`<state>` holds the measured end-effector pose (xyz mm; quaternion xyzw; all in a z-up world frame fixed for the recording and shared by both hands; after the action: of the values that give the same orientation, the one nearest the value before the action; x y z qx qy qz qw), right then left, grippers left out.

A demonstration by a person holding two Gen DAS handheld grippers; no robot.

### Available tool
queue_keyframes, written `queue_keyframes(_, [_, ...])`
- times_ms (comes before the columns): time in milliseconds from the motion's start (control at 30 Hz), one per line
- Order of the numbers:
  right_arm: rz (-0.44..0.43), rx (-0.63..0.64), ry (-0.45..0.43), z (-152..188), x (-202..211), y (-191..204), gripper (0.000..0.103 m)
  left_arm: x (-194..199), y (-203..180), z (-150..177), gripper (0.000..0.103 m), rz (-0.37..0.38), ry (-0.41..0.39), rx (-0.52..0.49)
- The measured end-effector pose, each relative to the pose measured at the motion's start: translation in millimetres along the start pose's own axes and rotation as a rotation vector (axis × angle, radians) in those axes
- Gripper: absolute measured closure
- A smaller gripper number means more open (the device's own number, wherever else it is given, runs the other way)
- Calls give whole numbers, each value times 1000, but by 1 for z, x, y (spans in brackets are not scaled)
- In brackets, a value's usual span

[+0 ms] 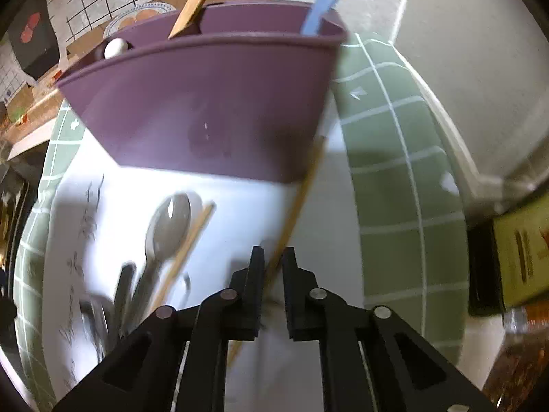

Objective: Organize utensils
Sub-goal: 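Open both tools to release the spoons into the caddy, then grasp the dark-handled spoon with the left tool while the right tool reaches a chopstick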

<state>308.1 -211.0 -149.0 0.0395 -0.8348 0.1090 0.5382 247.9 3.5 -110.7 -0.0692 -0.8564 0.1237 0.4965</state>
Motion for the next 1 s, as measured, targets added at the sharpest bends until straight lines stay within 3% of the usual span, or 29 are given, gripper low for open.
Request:
queue_keyframes(167, [-12, -32, 20, 46, 18, -13, 96, -16, -24, 0, 48, 74, 47, -12])
queue_keyframes(333, [-21, -72, 17, 89, 35, -23, 96, -39, -75, -3, 48, 178, 103, -116])
queue_keyframes(633, [-81, -90, -18, 131, 61, -15, 92, -98, -114, -32, 49, 129, 160, -157])
queue_keyframes(733, [-97, -99, -33, 135, 65, -9, 84, -111, -118, -36, 49, 92, 169, -176])
queue_keyframes(933, [-82, -57, -59, 135, 64, 9, 56, -121, -123, -39, 70, 56, 163, -179])
queue_keyframes(1000, [-72, -38, -62, 134, 62, 18, 47, -120, -124, -39, 70, 65, 160, -179])
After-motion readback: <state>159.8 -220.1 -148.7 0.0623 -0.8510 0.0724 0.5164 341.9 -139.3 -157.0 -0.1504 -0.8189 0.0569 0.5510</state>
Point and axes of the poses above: each gripper's, at about its wrist camera, not at the fingertips, and x roughly against the way its jaws point, y to its left, z to its underside, the point moved 10 cm from there along -x, roughly the way its jaws point, and after that the axes turned 11 degrees about x, right-handed, at the moved point
